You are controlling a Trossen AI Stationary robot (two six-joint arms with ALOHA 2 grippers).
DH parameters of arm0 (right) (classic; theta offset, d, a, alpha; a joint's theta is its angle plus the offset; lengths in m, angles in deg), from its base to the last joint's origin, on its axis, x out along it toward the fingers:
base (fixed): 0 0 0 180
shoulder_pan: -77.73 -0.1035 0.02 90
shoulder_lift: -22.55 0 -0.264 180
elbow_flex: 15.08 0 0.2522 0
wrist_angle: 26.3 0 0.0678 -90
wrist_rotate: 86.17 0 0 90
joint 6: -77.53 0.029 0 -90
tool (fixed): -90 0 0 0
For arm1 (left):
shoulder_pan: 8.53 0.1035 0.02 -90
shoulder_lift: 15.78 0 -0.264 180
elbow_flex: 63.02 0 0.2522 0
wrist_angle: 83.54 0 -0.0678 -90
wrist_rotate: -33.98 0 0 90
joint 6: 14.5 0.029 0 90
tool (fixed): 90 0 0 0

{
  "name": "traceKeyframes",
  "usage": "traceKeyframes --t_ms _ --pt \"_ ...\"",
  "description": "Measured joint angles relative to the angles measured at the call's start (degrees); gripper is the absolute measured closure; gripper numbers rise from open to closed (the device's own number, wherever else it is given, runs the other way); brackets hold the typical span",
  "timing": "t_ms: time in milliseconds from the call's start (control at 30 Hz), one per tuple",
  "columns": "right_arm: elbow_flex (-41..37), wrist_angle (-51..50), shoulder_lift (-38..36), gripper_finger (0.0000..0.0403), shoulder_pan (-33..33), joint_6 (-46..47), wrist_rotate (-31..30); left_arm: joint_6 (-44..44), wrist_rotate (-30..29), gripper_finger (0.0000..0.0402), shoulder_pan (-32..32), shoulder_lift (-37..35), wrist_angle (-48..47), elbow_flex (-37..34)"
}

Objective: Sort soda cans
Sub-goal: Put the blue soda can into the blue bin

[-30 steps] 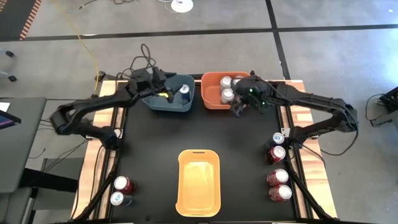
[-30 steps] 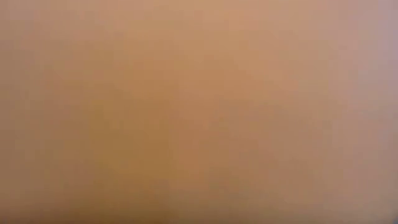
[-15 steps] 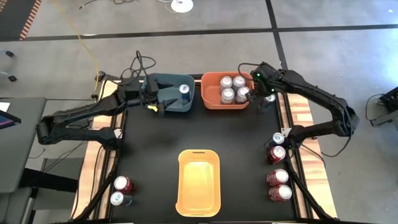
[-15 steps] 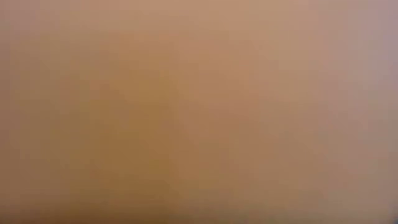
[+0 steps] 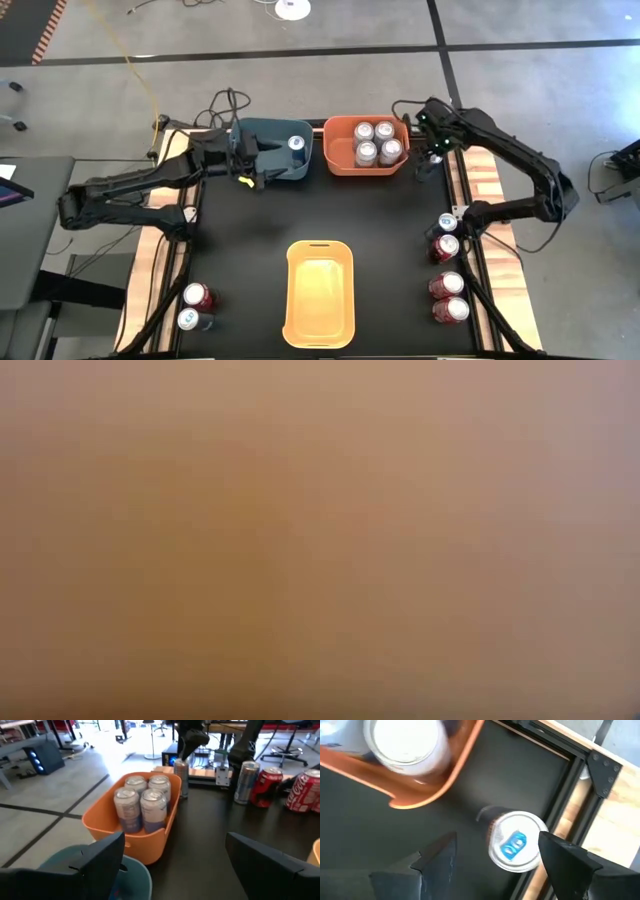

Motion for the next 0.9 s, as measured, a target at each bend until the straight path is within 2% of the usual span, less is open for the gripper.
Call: traceKeyframes --t_ms 167,333,467,700,900 --pt "0.0 -1.6 0.11 0.0106 2.41 -2.85 1.54 0.15 0.0 0.0058 -0.99 0.0 -1.38 -0.02" --pt "0.0 -1.96 0.13 0.0106 4.41 -7.22 8.51 1.01 0.02 0.0058 -1.8 0.0 -2.1 -0.02" --pt "0.0 -2.3 0.15 0.0102 5.74 -9.84 9.07 1.03 0.02 0.0058 -2.57 0.0 -2.16 -0.02" --pt "0.0 -2.71 0.2 0.0069 8.02 -13.4 10.62 1.07 0.02 0.0058 -3.31 0.0 -2.17 -0.02" --pt "0.0 -2.32 0.26 0.0034 7.96 -12.46 11.17 1.04 0.03 0.0058 -3.31 0.0 -2.71 -0.02"
